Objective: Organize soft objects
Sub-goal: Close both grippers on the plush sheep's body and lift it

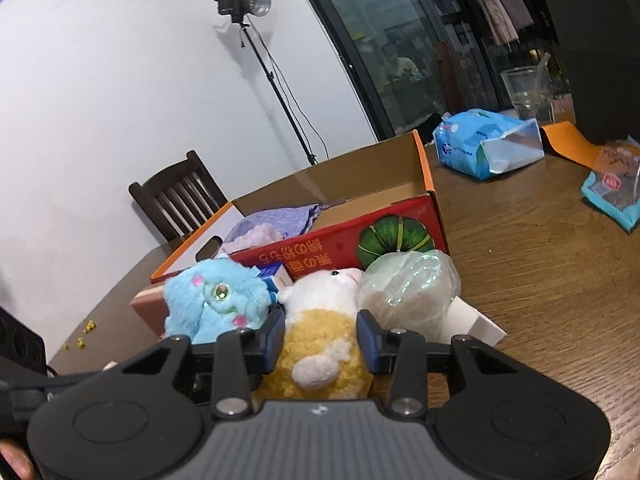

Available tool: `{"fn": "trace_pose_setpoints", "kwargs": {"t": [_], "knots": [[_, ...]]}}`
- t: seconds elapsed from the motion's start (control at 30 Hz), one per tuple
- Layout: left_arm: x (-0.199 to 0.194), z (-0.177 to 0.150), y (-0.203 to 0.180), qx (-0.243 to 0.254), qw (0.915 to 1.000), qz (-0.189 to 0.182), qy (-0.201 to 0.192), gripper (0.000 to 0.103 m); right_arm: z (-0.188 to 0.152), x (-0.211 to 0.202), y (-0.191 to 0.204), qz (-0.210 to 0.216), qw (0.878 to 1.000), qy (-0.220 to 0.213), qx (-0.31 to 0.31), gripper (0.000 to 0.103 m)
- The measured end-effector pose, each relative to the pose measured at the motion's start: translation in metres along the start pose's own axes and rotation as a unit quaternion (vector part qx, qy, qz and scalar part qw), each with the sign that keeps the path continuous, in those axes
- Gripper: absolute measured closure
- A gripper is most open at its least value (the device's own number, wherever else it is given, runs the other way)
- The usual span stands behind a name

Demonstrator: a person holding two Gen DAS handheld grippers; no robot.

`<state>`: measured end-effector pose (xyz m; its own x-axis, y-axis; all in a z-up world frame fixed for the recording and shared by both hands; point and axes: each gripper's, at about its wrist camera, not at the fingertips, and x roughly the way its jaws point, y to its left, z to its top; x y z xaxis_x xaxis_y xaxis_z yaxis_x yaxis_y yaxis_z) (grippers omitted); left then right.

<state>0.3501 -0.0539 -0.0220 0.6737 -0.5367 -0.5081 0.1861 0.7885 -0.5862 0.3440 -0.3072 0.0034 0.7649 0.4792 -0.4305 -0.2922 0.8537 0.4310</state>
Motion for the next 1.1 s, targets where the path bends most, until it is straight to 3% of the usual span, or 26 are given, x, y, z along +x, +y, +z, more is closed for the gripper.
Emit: {"fn": "trace_pose_setpoints", "kwargs": {"t": [0.13,0.33,0.53,0.63,0.77,0.9,0.97,1.03,1.1], "knots": [[-0.013,-0.005,-0.010,-0.002,1.0000,0.002,0.003,0.046,-0.002,-0.012,0.012,-0.008,1.000,0.005,-0.019,0.066],[-0.070,-0.043,-0.018,-0.003,0.9993,-0.027,0.025,0.047,-0.035,-0.081,0.038,0.002,0.999,0.000,-0.032,0.066],[-0.117,-0.093,-0.027,0.013,0.9994,-0.015,0.029,0.045,-0.083,-0.142,0.058,0.020,0.999,0.031,-0.025,0.064],[-0.133,-0.100,-0.028,0.022,0.9991,-0.027,0.023,0.041,-0.086,-0.167,0.061,0.032,0.999,0.013,-0.034,0.064],[-0.145,-0.102,-0.033,0.039,0.9990,-0.018,0.009,0.037,-0.085,-0.173,0.060,0.013,0.999,0.012,-0.039,0.053],[-0.145,-0.110,-0.034,0.043,0.9985,-0.024,0.022,0.029,-0.093,-0.163,0.056,0.014,0.999,0.027,-0.020,0.051],[-0.141,-0.114,-0.032,0.043,0.9983,-0.024,0.030,0.030,-0.096,-0.156,0.052,0.010,0.999,0.031,-0.005,0.051],[-0.134,-0.115,-0.029,0.037,0.9982,-0.026,0.039,0.049,-0.097,-0.149,0.047,0.010,0.999,0.034,0.010,0.049],[-0.128,-0.114,-0.024,0.026,0.9980,-0.035,0.046,0.054,-0.097,-0.143,0.040,0.023,0.998,0.038,0.039,0.048]]}}
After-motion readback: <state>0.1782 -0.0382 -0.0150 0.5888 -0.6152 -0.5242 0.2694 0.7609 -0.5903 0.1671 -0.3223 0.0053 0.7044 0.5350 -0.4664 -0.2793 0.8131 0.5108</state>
